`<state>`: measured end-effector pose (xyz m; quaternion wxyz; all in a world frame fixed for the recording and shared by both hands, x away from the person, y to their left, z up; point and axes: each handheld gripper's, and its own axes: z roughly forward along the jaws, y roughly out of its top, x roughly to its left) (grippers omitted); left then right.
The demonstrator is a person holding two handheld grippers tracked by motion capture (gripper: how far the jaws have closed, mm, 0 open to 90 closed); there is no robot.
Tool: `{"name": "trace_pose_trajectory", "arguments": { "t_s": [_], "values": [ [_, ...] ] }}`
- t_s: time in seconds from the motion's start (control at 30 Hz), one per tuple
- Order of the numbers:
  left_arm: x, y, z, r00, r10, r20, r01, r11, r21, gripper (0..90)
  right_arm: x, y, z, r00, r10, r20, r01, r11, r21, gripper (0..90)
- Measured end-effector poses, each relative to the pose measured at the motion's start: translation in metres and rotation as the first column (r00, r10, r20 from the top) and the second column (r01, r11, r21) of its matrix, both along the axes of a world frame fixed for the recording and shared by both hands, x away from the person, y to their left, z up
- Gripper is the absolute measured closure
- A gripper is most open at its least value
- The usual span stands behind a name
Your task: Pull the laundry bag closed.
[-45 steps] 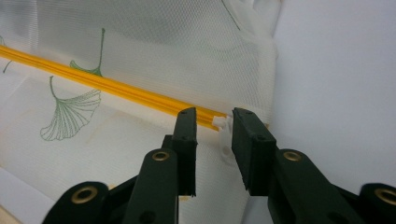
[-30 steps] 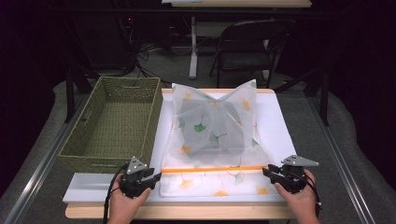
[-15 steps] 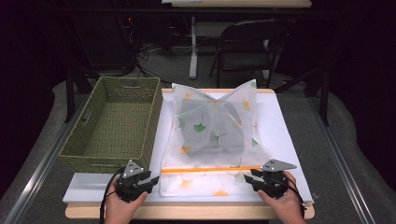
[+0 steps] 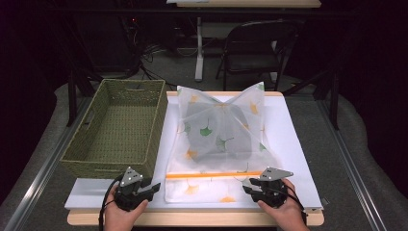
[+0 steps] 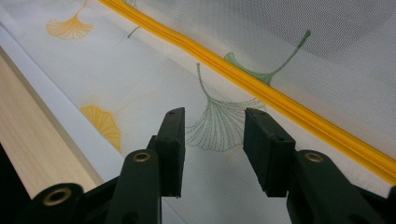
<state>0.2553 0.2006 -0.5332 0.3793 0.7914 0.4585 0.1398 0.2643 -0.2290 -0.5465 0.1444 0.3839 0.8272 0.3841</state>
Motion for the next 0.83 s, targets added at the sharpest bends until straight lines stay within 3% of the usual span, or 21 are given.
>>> {"name": "trace_pose_trajectory", "arguments": {
  "t_s": [0.17, 0.83],
  "values": [
    [0.0004, -0.0011, -0.0014, 1.0000, 0.000, -0.008, 0.000, 0.9999, -0.013, 57.6, 0.0007, -0.0003, -0.0025, 0.9999, -0.002, -0.014, 0.002, 1.000, -0.001, 58.9],
    [0.0023, -0.0063, -0.0058, 0.9998, -0.018, -0.012, 0.018, 0.9998, 0.007, 56.1, 0.0030, -0.0025, -0.0064, 0.9998, -0.007, -0.018, 0.007, 1.000, -0.005, 57.7]
  ]
}}
